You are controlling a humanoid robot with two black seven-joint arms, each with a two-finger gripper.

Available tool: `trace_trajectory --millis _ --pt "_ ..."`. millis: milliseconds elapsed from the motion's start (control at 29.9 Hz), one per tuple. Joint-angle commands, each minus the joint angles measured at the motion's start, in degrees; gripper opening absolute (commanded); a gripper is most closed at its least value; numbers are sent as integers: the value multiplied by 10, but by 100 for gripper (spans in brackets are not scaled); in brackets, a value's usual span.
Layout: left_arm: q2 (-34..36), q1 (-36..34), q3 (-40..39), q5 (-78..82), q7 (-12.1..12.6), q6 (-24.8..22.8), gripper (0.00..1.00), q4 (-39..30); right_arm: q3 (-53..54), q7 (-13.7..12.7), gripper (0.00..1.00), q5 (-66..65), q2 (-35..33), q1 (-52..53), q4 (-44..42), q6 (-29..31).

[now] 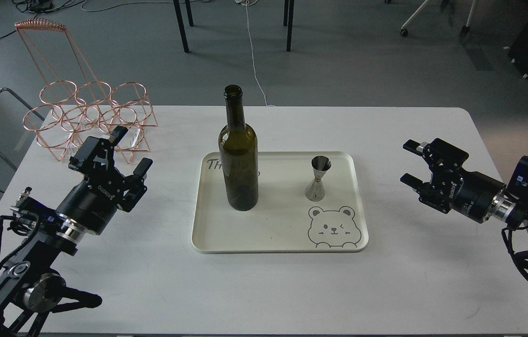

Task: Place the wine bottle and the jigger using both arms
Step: 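Move the right gripper toward the metal jigger on the tray, then grasp the metal jigger with the right gripper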

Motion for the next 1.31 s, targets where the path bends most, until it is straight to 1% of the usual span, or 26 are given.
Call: trace_trajectory --millis 0,100,167,234,301,368,469,603,770,938,1072,1206,1273 --pt "4 -1 4 1 -14 -1 98 -1 -5 0 98 -204 -6 1 38 -93" --pt "4 -2 5 2 -16 -1 98 -3 -19 0 98 -351 -2 -1 35 -197" --pt "3 -1 5 2 -16 -1 98 -7 -39 0 98 -410 11 2 17 -256" --pt "3 -1 5 2 -16 -1 98 -8 -50 0 98 -456 41 7 -10 -318" --pt "3 -1 5 2 -16 -1 98 -8 -54 0 98 -491 77 8 -56 -389" --pt "2 -1 5 2 -17 -1 98 -9 -54 0 98 -525 119 9 -102 -436" --pt "3 -1 5 2 -16 -1 98 -10 -54 0 98 -548 171 11 -139 -436" --pt "5 0 5 2 -16 -1 98 -14 -61 0 98 -553 219 13 -169 -436" --pt "5 3 5 2 -16 -1 98 -18 -81 0 98 -557 262 35 -216 -436" --pt "5 3 5 2 -16 0 98 -18 -94 0 95 -557 305 55 -273 -436" --pt "4 3 5 2 -16 0 98 -18 -108 0 93 -557 329 61 -291 -436" --pt "3 3 5 2 -16 0 98 -18 -108 0 86 -557 355 66 -329 -436" --pt "3 3 5 2 -16 0 98 -18 -109 0 77 -557 363 72 -336 -436"
